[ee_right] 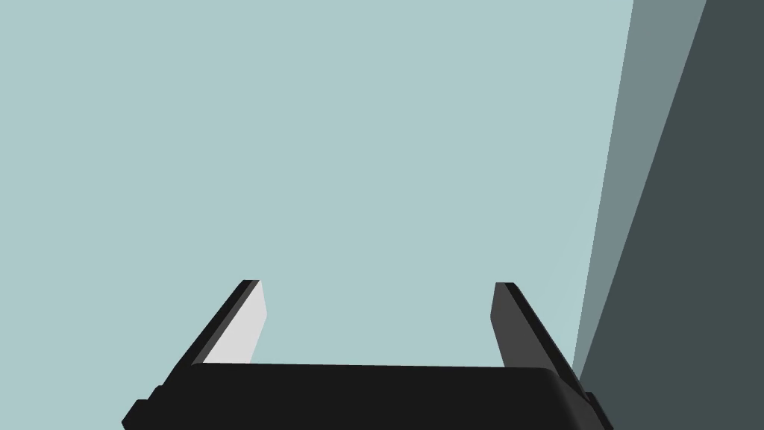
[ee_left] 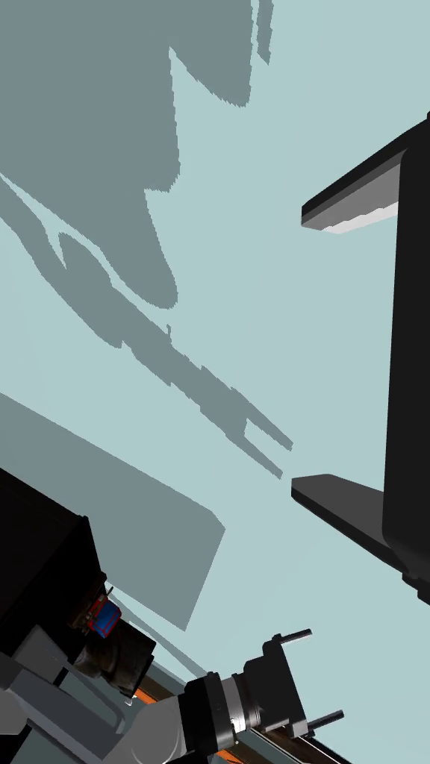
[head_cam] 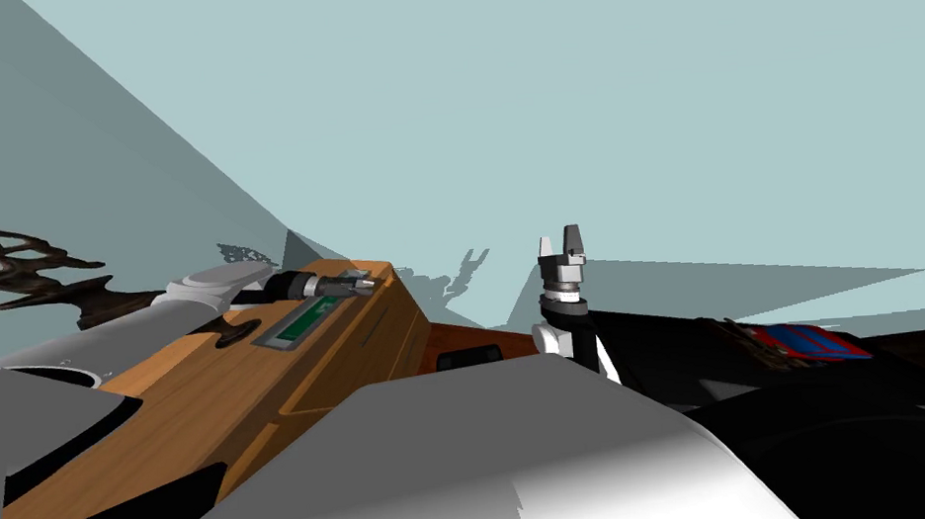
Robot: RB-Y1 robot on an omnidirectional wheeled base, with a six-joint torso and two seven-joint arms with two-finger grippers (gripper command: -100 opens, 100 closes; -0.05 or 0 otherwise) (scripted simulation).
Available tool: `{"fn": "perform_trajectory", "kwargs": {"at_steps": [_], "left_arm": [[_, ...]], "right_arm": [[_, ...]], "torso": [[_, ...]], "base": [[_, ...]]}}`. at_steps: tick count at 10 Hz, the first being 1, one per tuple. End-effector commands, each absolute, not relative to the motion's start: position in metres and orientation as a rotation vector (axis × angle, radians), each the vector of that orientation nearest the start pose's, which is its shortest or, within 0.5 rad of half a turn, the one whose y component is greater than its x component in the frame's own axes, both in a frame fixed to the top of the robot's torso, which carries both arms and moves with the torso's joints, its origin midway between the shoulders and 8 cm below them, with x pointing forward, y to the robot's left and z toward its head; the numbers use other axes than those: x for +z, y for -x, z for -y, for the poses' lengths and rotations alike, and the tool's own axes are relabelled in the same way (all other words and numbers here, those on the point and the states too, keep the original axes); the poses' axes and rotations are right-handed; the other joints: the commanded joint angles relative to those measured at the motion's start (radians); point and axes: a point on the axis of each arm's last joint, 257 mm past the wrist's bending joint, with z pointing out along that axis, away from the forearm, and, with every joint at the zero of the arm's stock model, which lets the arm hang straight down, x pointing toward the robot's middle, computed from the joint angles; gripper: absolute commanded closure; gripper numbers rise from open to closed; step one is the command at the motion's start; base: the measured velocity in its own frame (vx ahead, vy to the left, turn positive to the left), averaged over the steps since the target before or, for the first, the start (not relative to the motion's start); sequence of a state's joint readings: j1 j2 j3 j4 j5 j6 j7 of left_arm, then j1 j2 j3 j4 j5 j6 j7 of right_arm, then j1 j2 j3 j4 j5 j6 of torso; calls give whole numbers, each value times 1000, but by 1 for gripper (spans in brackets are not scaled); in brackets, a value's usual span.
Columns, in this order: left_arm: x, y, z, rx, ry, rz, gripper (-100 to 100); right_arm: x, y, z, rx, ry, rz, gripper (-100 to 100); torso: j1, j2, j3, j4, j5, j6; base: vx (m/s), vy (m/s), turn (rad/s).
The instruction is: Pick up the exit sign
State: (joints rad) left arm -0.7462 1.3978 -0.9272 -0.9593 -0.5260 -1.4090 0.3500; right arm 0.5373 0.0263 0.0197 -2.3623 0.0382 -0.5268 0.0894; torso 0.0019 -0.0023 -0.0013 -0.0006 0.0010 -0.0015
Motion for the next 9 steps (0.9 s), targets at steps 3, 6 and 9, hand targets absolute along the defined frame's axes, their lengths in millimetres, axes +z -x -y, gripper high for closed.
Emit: {"fn": "perform_trajectory", "kwargs": {"at_steps": [3, 6, 9], "left_arm": [[-135, -404, -441, -772, -764, -2383, -100], [-130, -390, -480, -691, -682, -2467, -100], [-126, -360, -538, -577, -529, -2604, -100]], "right_arm": [[54, -321, 271, 1215, -562, -580, 0], [54, -321, 271, 1215, -562, -580, 0], [54, -321, 271, 1214, -562, -580, 0]], "torso": [[1, -1, 0, 0, 0, 0], [1, -2, -1, 0, 0, 1], [1, -1, -1, 0, 0, 0]], "base": [[49, 38, -120], [59, 47, -88], [58, 46, -95]]}}
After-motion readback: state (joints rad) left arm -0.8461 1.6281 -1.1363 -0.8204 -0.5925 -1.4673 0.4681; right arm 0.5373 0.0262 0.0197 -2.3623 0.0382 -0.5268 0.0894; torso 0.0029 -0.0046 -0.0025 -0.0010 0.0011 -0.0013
